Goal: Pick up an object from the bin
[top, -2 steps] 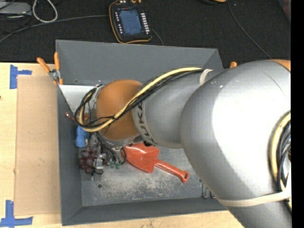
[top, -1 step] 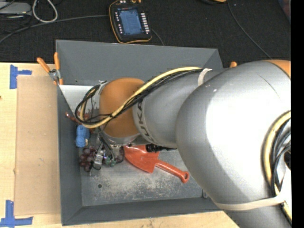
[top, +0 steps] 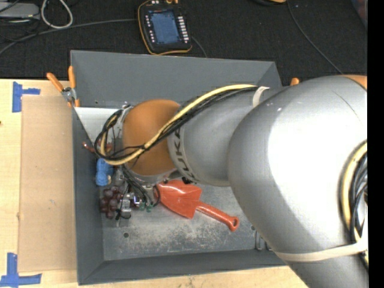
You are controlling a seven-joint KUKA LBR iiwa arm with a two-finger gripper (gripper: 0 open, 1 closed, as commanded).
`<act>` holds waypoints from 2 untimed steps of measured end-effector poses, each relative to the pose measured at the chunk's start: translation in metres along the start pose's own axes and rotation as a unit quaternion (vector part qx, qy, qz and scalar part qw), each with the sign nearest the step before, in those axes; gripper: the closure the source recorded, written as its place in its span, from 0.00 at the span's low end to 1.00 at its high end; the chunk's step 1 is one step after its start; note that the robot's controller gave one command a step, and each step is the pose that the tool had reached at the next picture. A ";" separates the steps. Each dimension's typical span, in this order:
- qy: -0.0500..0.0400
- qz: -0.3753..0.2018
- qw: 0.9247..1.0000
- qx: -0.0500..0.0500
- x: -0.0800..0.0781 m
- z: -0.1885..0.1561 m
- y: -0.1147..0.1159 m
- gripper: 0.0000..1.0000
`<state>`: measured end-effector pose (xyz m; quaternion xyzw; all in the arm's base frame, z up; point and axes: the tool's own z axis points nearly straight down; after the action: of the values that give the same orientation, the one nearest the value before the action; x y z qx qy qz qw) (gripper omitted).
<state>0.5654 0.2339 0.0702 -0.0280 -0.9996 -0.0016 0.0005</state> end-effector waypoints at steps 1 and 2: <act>-0.002 0.098 0.995 -0.001 -0.002 0.000 -0.003 0.00; 0.000 0.006 1.000 0.000 0.000 0.001 0.000 1.00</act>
Offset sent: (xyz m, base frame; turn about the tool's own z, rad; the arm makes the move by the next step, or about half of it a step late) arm 0.0001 -0.0002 0.0000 0.0096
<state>0.5655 0.2335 0.0694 -0.0337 -0.9994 -0.0020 0.0007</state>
